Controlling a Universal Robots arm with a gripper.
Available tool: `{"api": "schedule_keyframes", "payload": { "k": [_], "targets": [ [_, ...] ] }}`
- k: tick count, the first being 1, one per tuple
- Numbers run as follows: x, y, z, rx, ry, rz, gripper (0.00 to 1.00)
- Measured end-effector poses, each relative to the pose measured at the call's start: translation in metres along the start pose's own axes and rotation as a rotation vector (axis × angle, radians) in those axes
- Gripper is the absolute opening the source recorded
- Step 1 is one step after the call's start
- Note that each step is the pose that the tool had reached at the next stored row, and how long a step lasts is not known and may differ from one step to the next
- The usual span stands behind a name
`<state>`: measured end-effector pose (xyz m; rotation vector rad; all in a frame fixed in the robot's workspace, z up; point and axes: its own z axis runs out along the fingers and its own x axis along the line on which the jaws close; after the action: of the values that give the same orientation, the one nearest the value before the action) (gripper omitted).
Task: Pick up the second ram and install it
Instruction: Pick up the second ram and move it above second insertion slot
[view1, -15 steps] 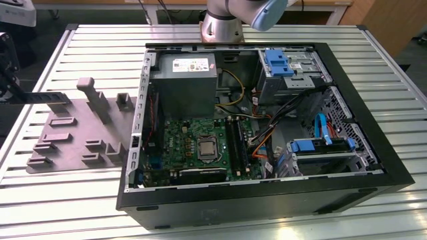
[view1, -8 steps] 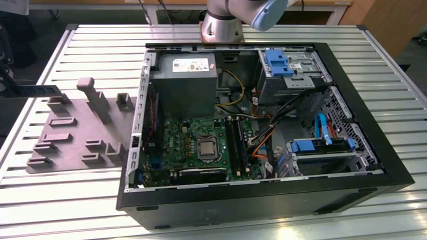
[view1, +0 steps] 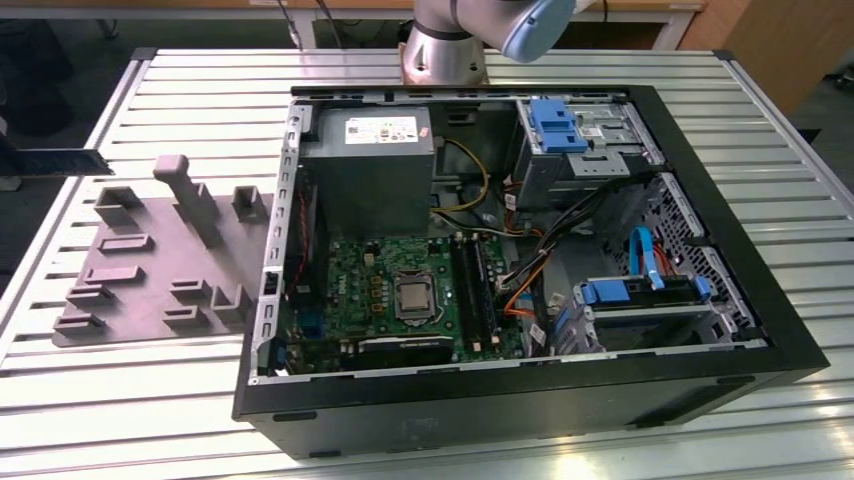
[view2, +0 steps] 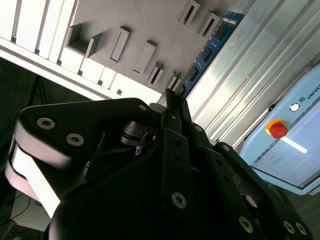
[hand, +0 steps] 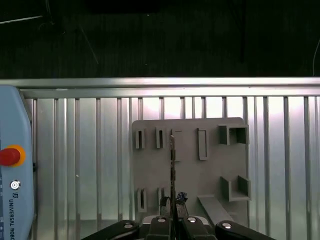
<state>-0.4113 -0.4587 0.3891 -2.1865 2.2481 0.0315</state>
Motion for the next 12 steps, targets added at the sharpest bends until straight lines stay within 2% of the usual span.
{"api": "schedule_keyframes", "payload": {
  "k": [5,12],
  "targets": [
    [-0.0010,0.0002,-0.0135,0.0000,0.0000,0.003,0.14],
    [-0.0011,0.0000,-0.0144,-0.0001,0.0000,0.003,0.14]
  ]
}}
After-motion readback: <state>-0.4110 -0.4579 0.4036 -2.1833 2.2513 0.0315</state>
